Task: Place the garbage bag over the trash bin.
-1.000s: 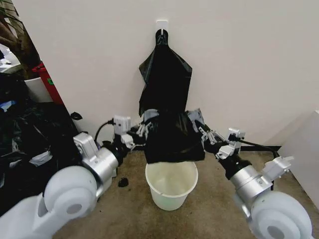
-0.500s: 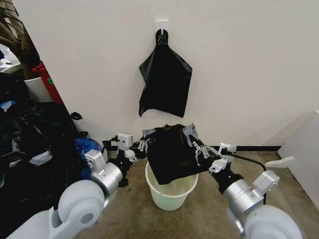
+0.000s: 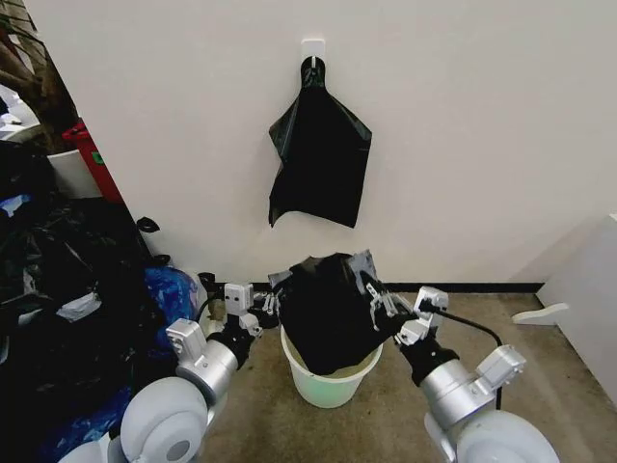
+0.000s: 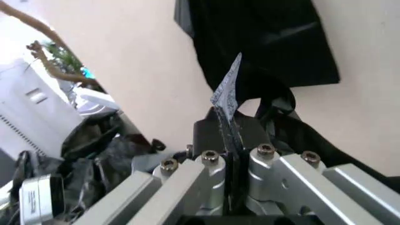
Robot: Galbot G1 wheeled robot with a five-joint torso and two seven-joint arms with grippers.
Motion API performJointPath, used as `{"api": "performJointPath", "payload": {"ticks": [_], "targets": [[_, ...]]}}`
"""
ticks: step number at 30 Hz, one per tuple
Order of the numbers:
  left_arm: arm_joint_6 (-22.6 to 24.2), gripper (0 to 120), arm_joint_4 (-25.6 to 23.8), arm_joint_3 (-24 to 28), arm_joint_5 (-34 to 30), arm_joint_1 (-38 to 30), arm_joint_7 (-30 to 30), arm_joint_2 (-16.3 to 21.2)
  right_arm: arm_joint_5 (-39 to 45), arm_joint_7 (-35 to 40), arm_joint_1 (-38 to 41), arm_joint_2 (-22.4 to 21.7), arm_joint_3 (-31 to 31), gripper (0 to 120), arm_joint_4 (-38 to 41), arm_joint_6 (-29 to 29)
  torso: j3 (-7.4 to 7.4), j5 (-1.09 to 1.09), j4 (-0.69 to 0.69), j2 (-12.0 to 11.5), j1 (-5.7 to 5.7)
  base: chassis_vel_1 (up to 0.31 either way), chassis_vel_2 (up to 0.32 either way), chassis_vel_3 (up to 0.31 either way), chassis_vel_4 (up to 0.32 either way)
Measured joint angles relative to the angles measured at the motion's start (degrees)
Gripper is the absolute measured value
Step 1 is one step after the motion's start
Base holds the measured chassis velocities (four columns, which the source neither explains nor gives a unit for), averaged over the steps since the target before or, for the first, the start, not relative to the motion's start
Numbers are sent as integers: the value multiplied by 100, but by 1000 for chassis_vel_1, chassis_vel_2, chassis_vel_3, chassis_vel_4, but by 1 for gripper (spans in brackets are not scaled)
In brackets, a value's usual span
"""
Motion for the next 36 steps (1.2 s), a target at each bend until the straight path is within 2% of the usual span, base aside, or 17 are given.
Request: {"api": "performJointPath", "payload": {"ticks": [9, 15, 28, 36], "targets": [[-14, 0, -235, -474, -78, -111, 29, 343, 297, 42, 340, -75, -216, 0, 8, -44, 0, 0, 0, 0, 0, 0, 0, 0, 0], [-16, 0, -212, -586, -190, -268, 31, 426, 516, 175, 602, -57, -324, 0, 12, -67, 0, 0, 0, 0, 0, 0, 0, 0, 0], [12, 0, 174, -278, -94, -165, 58, 128, 736, 389, 386, 228, -685, 0, -534, -47, 0, 0, -1, 0, 0, 0, 0, 0, 0], [7, 0, 581, -179, 92, -42, 133, 5, 646, 140, 543, 521, -848, 0, -1476, 153, 0, 1, 0, 0, 0, 0, 0, 0, 0]]}}
